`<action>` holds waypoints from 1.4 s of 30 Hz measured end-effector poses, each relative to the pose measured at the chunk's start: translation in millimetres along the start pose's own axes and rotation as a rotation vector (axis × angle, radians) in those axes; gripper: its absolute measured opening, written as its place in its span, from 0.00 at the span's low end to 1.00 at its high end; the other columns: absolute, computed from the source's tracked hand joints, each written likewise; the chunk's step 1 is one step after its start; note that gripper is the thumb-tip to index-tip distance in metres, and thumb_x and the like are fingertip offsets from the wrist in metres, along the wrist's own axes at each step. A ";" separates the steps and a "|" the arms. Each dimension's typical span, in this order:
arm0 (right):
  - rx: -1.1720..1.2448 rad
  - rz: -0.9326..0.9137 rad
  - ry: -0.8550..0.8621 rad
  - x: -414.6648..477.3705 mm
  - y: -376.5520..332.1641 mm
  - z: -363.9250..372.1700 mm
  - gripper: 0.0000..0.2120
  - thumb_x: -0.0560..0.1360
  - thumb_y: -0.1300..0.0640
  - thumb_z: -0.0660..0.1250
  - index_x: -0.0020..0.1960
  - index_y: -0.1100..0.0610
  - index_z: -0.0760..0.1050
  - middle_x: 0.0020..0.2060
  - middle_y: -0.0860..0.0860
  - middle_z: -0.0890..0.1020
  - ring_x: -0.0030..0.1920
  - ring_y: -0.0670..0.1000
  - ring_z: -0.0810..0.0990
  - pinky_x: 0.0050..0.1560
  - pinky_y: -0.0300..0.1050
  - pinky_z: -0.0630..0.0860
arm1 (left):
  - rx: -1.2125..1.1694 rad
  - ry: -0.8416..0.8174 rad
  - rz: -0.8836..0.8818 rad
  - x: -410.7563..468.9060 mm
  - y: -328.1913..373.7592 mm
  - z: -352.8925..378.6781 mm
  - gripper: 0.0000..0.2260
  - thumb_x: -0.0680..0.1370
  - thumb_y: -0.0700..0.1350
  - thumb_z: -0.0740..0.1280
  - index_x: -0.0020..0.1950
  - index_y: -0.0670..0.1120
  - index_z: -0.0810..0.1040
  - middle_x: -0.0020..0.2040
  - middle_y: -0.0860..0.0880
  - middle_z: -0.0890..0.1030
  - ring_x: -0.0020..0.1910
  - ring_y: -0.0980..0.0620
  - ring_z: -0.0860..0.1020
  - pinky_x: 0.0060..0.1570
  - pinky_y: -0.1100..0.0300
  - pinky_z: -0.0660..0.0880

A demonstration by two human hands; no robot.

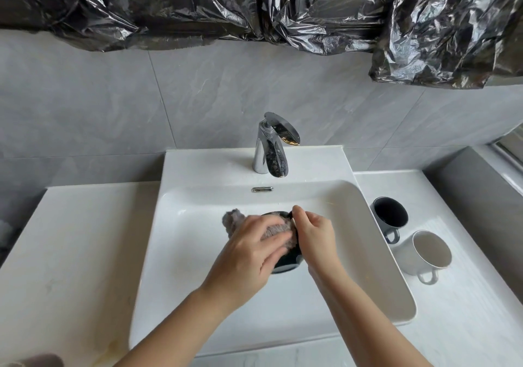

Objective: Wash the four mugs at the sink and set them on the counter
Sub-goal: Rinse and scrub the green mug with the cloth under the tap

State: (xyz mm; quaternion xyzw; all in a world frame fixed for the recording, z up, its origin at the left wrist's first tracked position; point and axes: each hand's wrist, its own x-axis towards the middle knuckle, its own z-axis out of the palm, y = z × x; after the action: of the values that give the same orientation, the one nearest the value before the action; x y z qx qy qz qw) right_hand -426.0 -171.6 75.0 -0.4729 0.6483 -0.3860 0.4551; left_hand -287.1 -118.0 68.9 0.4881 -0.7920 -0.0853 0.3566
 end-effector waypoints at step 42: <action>0.802 0.403 0.126 -16.9 -0.6 -11.9 0.22 0.80 0.57 0.60 0.29 0.53 0.59 0.19 0.46 0.60 0.18 0.46 0.59 0.30 0.43 0.55 | -0.457 0.408 -0.492 16.5 -6.7 14.4 0.12 0.80 0.41 0.61 0.58 0.49 0.81 0.56 0.52 0.78 0.56 0.63 0.76 0.55 0.72 0.70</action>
State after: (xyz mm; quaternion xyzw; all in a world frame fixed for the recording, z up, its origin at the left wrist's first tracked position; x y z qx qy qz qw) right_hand -434.8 -154.6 82.7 -0.0989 0.5531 -0.5383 0.6281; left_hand -296.1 -138.2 63.1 0.5783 -0.5250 -0.2435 0.5750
